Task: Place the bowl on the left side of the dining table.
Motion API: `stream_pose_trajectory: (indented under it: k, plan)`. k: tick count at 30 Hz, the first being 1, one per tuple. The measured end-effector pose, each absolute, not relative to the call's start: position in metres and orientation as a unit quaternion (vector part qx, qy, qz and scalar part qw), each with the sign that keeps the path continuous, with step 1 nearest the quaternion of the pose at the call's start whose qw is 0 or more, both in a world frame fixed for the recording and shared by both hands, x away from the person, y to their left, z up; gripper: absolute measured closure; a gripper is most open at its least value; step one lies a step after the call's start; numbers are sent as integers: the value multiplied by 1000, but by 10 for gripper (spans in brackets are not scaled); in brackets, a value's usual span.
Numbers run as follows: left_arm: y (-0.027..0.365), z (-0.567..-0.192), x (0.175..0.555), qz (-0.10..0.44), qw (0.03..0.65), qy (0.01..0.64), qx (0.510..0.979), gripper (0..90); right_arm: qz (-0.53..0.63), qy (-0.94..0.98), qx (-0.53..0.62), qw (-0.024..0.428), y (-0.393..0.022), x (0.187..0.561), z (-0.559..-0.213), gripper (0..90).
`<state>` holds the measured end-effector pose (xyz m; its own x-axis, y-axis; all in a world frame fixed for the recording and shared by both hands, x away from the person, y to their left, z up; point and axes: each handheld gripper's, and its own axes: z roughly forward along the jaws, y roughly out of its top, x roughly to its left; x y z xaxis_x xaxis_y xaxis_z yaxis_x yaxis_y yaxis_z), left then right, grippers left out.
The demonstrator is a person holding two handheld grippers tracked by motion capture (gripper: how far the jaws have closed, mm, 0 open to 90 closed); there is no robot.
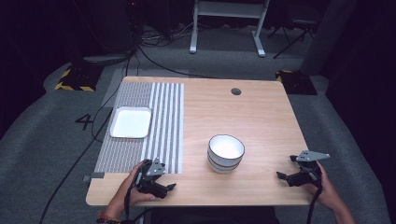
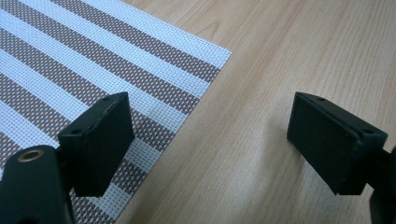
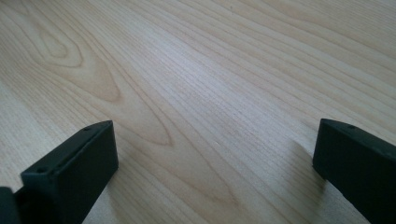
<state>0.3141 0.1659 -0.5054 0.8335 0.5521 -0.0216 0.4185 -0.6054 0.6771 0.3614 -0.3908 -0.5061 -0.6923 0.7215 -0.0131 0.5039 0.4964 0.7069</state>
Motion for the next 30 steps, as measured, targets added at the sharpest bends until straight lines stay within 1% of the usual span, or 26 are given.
stream_pose_trajectory:
  k: [24,30]
  plan:
    - [164,-505,316,104,349,274,890,138,351,854,351,156,-391,363,-506,5]
    - [162,-504,315,105,347,288,886,151,352,853,353,155,-391,362,-506,5]
